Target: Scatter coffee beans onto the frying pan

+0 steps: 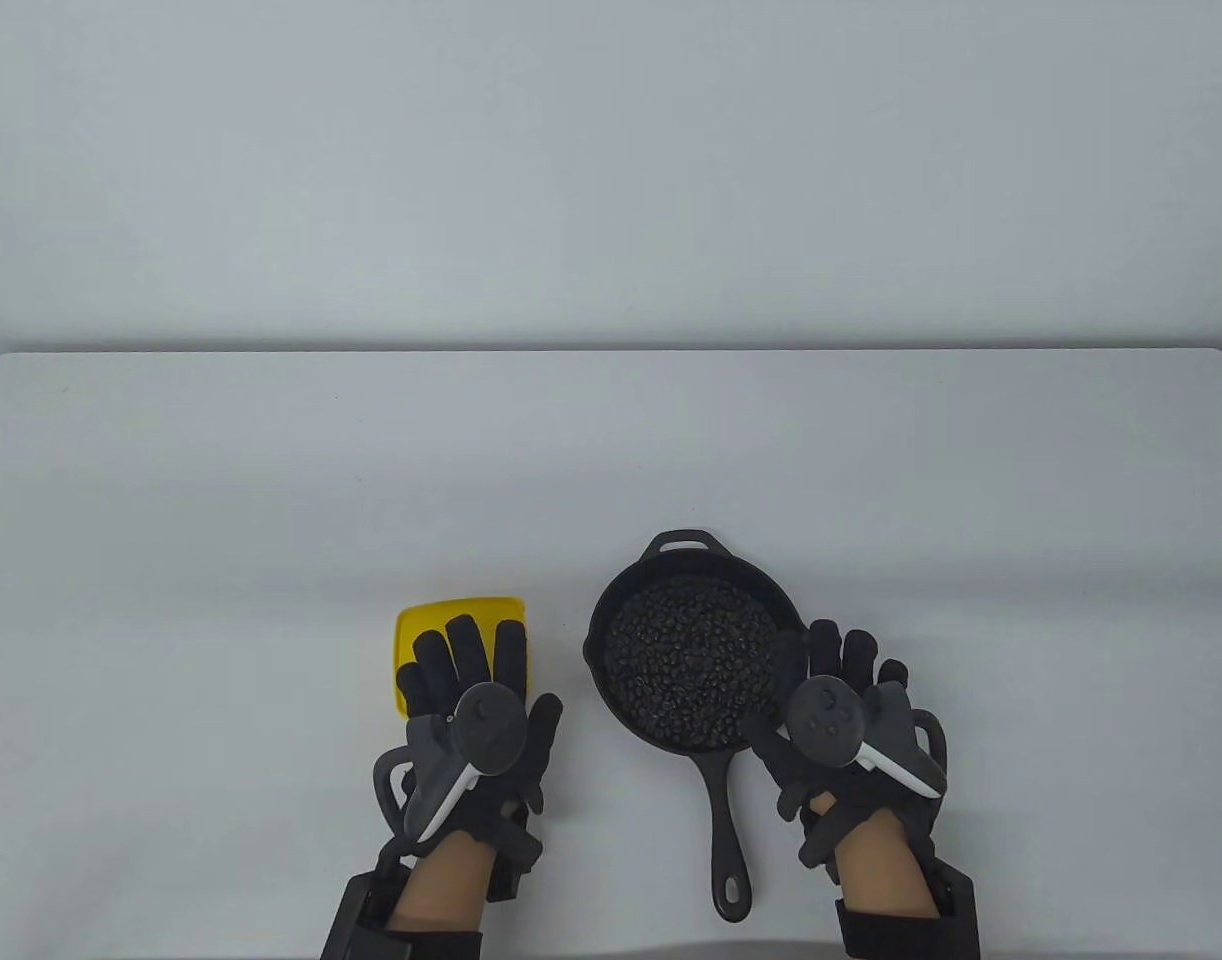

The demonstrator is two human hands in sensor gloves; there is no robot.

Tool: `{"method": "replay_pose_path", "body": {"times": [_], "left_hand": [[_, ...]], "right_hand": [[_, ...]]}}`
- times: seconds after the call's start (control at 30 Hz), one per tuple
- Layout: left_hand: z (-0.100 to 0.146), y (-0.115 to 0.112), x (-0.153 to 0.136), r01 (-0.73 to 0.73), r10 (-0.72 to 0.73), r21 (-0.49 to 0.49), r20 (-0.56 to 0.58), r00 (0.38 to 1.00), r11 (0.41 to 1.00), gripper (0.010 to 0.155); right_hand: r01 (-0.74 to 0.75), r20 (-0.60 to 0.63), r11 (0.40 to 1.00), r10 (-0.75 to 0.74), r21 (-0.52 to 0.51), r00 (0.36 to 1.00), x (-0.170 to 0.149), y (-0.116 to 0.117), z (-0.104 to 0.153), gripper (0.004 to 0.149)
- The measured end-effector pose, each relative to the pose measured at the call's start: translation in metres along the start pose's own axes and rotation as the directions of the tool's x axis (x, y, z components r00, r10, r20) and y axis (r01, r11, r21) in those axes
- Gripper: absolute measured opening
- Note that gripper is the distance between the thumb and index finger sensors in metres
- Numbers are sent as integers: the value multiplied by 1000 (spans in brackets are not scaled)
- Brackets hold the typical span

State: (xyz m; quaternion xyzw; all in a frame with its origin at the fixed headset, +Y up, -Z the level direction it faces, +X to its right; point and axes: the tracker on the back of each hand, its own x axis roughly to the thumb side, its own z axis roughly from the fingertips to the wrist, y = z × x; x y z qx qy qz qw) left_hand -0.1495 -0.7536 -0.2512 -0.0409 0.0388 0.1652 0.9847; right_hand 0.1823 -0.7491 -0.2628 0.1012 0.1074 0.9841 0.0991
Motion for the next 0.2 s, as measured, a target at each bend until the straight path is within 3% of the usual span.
{"method": "replay_pose_path", "body": {"times": [0.2], "left_hand": [[-1,0,3,-3,3,-2,17,1000,1000,78]], "right_hand": [[-33,-1,999,33,-3,999,1,-1,-1,83]]}}
